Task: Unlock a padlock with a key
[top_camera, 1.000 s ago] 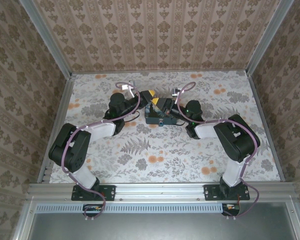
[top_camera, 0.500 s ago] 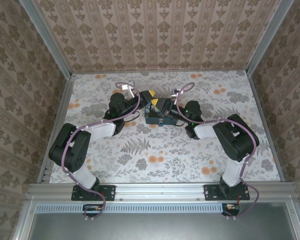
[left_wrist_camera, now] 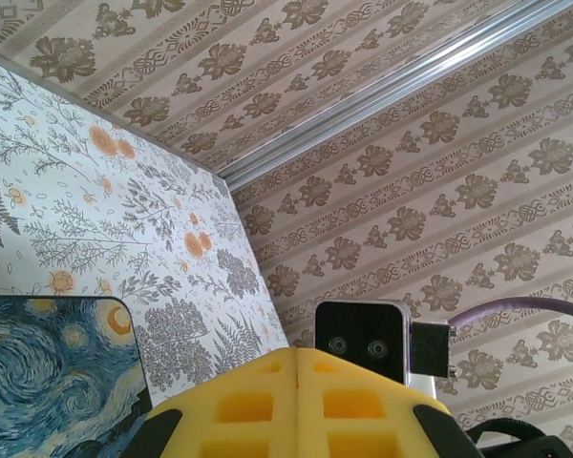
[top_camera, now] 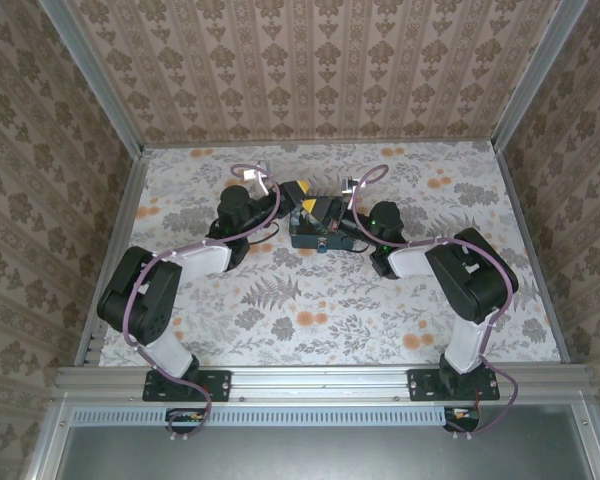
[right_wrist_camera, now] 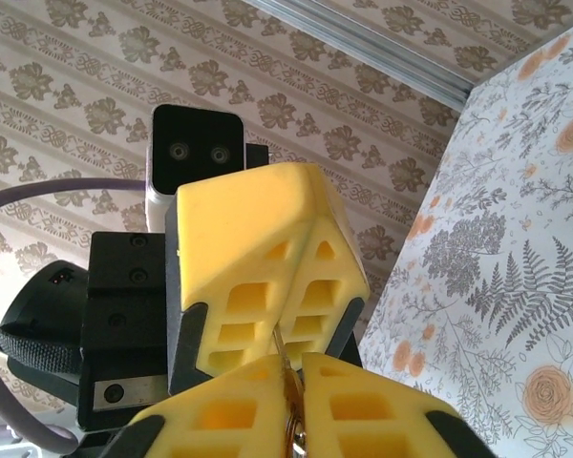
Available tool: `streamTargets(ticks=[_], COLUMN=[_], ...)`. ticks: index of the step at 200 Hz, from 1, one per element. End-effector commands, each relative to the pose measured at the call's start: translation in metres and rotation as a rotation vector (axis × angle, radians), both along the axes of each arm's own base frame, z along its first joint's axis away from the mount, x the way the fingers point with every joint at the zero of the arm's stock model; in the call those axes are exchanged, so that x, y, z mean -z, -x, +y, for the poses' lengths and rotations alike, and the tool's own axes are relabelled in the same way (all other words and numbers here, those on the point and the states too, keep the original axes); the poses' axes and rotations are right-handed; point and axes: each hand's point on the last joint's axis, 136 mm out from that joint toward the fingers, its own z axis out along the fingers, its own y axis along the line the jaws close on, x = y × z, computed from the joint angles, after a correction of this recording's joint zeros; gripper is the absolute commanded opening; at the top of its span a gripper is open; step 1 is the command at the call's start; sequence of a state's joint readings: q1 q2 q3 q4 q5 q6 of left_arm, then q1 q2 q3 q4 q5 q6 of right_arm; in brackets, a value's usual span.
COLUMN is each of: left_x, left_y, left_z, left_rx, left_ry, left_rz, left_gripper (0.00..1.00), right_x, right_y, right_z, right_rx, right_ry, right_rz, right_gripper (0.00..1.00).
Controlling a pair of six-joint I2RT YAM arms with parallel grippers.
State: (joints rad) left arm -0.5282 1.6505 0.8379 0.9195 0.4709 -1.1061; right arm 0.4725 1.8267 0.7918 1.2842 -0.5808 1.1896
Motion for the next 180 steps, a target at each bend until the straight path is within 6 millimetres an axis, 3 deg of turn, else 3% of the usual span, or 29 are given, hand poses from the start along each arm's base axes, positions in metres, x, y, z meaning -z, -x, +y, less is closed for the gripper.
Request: streamTargets(ticks=[1, 10, 71, 145, 162, 173, 180], left_x=[-0.004, -0.004, -0.002, -0.003, -0.004, -0.006, -0.007], left_y=[-0.003, -0.003, 0.001, -0.002, -0.005, -0.006, -0.006], left_z=[0.003, 0.004, 0.009, 0.009, 0.013, 0.018, 0.023], left_rx=[-0.013, -0.016, -0.03, -0.037, -0.049, -0.063, -0.07], left_ry=[0.0, 0.003, 0.016, 0.029, 0.028, 0.026, 0.02], left_rz=[-0.035, -0.035, -0.029, -0.025, -0.024, -0.023, -0.025], left_gripper=[0.0, 0.0, 0.0, 0.0, 0.17, 0.37, 0.43], right_x=[0.0, 0.0, 0.002, 0.002, 0.004, 0.007, 0.01], right_y=[0.003, 0.002, -0.007, -0.01, -0.01, -0.011, -0.012], right_z=[0.001, 0.0, -0.013, -0.015, -0.018, -0.023, -0.029], right_rx=[-0.006, -0.002, 0.062, 0.075, 0.076, 0.084, 0.094], right_ry=[-0.011, -0.009, -0.016, -0.021, -0.017, -0.012, -0.008], right_rz=[-0.019, -0.02, -0.002, 0.003, 0.008, 0.019, 0.026], right_gripper=[0.05, 0.0, 0.0, 0.0, 0.0, 0.0, 0.0])
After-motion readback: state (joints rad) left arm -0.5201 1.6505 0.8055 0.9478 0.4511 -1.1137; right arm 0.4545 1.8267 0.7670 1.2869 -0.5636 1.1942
